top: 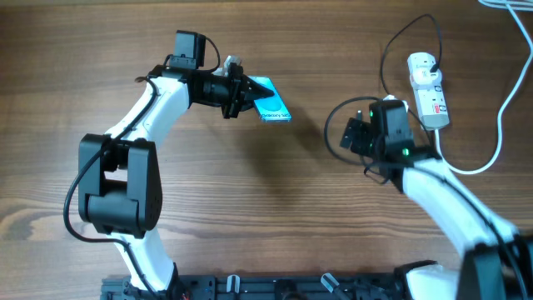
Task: Plug charger to phone and switch on socket
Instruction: 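Release the phone from the right gripper and lift the phone with the left, then grasp the black USB-C cable end with the right gripper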
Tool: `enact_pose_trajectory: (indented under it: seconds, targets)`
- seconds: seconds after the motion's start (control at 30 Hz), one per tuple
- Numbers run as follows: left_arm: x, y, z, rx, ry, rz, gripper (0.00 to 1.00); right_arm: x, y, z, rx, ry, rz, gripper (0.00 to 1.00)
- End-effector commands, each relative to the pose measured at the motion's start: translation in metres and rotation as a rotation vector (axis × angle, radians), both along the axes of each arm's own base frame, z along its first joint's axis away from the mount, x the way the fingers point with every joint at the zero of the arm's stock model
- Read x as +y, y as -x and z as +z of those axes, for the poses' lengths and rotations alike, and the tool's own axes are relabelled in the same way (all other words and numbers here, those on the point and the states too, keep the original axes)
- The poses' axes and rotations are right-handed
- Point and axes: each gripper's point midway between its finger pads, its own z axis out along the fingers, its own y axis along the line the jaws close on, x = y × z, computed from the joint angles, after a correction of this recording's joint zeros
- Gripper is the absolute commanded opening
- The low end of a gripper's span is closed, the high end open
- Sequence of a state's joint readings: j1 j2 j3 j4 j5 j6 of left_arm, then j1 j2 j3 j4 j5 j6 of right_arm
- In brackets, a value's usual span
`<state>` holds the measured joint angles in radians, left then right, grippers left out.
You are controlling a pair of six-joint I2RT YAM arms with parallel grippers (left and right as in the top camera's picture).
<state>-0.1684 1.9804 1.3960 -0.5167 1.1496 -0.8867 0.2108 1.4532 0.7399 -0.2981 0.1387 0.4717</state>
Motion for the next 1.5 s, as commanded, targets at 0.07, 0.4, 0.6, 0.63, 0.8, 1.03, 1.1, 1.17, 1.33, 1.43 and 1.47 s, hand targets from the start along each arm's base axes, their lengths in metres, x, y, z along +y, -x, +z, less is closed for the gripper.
enact_pose_trajectory:
  seconds: [0.07,0.4,0.6,0.63,0.8,1.03,1.1,1.17,1.33,1.43,1.47]
  targets:
    - [-0.001,0.0,0.008,-0.027,0.025,-0.018,0.04,0.011,-0.031,-0.021,0.063,-0.062,0.104,0.78]
    - [-0.001,0.0,0.007,-0.027,0.025,-0.017,0.04,0.016,-0.043,-0.065,0.097,-0.086,0.094,0.64]
    - [-0.001,0.0,0.007,-0.027,0.025,-0.017,0.04,0.01,-0.037,-0.081,0.141,-0.053,0.081,0.44]
    - [-0.001,0.0,0.008,-0.027,0.025,-0.017,0.04,0.01,-0.034,-0.082,0.154,-0.051,0.079,0.36]
    - [-0.001,0.0,0.008,-0.027,0.025,-0.017,0.04,0.009,-0.03,-0.085,0.171,-0.048,0.082,0.14]
    - [-0.001,0.0,0.007,-0.028,0.022,-0.016,0.04,0.017,-0.03,-0.082,0.17,-0.094,0.101,0.04]
    - [-0.001,0.0,0.007,-0.028,0.023,-0.016,0.04,0.033,-0.028,-0.073,0.167,-0.192,0.148,0.04]
    - [-0.001,0.0,0.008,-0.059,0.028,-0.029,0.04,0.058,-0.025,-0.047,0.139,-0.349,0.257,0.04]
    - [-0.005,0.002,0.021,-0.194,0.098,-0.1,0.04,0.106,0.006,0.061,0.003,-0.769,0.587,0.04]
    - [-0.009,-0.003,0.038,-0.307,0.171,-0.138,0.04,0.114,0.036,0.103,0.004,-0.908,0.663,0.04]
    - [-0.011,-0.005,0.044,-0.353,0.194,-0.15,0.04,0.12,0.047,0.114,0.0,-0.957,0.713,0.04]
